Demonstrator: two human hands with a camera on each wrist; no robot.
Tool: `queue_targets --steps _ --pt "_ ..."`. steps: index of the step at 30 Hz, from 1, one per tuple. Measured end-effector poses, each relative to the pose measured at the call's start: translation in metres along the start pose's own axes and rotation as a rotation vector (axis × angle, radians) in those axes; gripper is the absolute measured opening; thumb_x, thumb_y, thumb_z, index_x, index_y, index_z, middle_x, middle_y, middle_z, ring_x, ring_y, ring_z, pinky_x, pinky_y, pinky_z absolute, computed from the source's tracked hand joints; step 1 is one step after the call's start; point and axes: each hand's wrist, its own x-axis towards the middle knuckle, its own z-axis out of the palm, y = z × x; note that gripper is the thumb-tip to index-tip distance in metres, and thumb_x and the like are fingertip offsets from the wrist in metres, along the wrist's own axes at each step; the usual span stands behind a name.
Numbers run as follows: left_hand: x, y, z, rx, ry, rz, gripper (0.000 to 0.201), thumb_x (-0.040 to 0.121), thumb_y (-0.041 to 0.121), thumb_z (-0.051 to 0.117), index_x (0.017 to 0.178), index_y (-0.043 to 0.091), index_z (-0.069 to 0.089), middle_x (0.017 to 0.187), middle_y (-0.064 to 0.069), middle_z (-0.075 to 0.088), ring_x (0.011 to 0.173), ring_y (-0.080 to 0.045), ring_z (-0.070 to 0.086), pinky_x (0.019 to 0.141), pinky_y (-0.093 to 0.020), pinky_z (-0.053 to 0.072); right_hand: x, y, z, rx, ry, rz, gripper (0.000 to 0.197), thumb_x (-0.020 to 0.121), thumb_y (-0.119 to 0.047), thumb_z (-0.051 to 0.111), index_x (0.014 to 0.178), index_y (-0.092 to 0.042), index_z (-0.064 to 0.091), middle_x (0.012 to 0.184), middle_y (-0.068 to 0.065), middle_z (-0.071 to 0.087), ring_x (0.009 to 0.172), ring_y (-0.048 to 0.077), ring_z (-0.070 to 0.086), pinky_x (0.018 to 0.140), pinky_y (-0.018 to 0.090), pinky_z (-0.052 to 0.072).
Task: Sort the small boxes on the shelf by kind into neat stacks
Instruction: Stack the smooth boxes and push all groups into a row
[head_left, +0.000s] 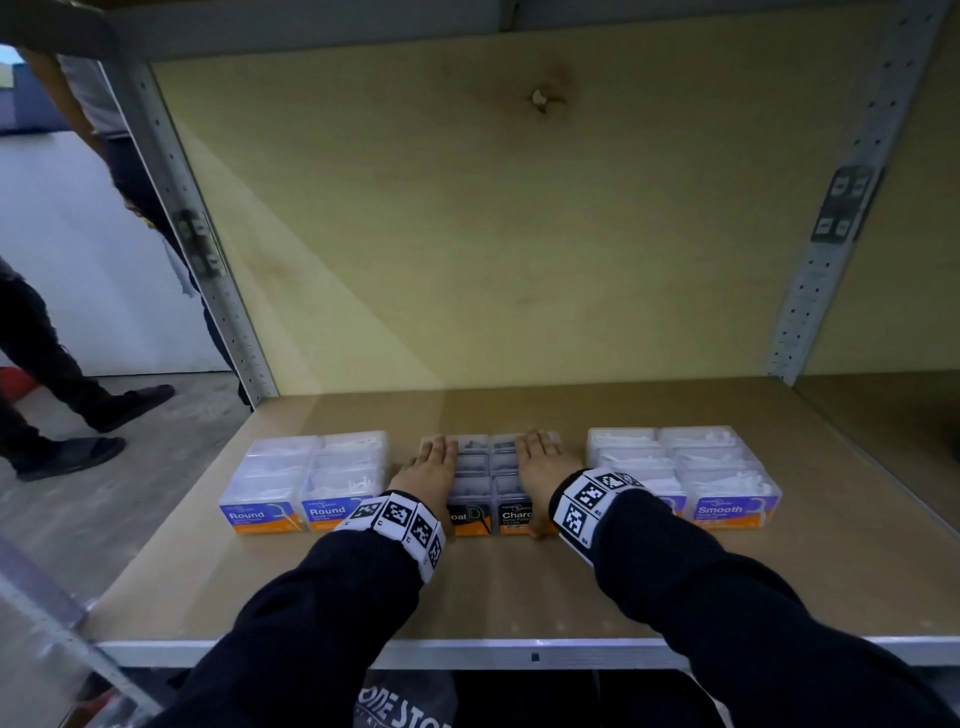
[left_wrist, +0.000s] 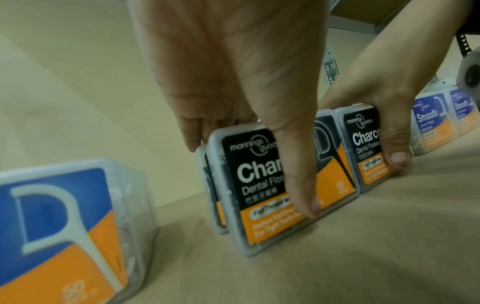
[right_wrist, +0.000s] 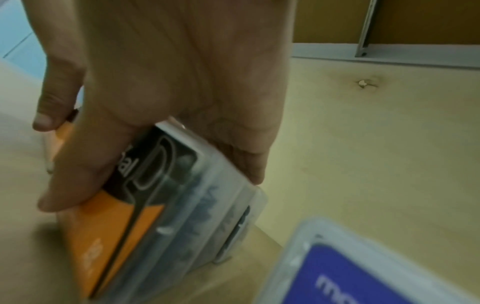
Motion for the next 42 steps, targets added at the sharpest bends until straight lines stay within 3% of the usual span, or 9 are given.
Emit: queue_targets --steps 4,14,23,34,42 --pt "0.002 -0.002 -0.001 -0.036 -0.012 0.027 0.110 0.079 0.024 0.072 0.150 0.002 -0.009 0.160 -0.012 -0.008 0.150 -0.025 0.003 0.118 -0.037 0.024 0.003 0.000 0.004 -0.005 -0.022 0.007 0.114 0.079 -0.025 0.074 0.147 0.003 -0.013 0.157 0.022 -0.014 0.148 0.034 -0.007 0.122 0.039 0.005" --pt "0.007 -0.004 -0.004 -0.053 -0.008 0.047 0.110 0.077 0.022 0.073 0.151 0.004 -0.007 0.160 -0.012 -0.007 0.149 -0.027 0.006 0.119 -0.039 0.025 0.007 0.001 0.004 -0.003 -0.024 0.028 0.116 0.078 -0.028 0.073 0.147 0.003 -0.015 0.157 0.022 -0.017 0.147 0.033 -0.009 0.122 0.039 0.002" --pt "0.006 -0.005 -0.003 -0.070 -0.007 0.053 0.108 0.079 0.020 0.072 0.151 0.004 -0.008 0.161 -0.011 -0.009 0.150 -0.025 0.001 0.120 -0.038 0.018 0.007 0.001 0.003 0.014 -0.020 0.032 0.115 0.079 -0.028 0.073 0.147 0.003 -0.015 0.157 0.021 -0.017 0.148 0.033 -0.009 0.123 0.037 0.002" --pt "0.006 -0.005 -0.003 -0.094 0.005 0.046 0.112 0.076 0.020 0.075 0.151 0.005 -0.007 0.161 -0.010 -0.008 0.150 -0.026 0.006 0.119 -0.041 0.027 0.005 -0.001 0.004 0.021 0.017 0.037 0.115 0.078 -0.027 0.073 0.148 0.002 -0.013 0.157 0.021 -0.015 0.148 0.032 -0.007 0.123 0.037 0.004" --pt "0.002 -0.013 -0.001 -0.058 0.038 0.096 0.119 0.072 0.033 0.078 0.151 0.006 -0.007 0.161 -0.011 -0.008 0.150 -0.023 -0.003 0.124 -0.037 0.010 -0.004 -0.004 -0.011 0.034 -0.003 -0.006 0.119 0.075 -0.033 0.075 0.148 0.000 -0.013 0.158 0.018 -0.016 0.148 0.030 -0.008 0.121 0.036 0.002"
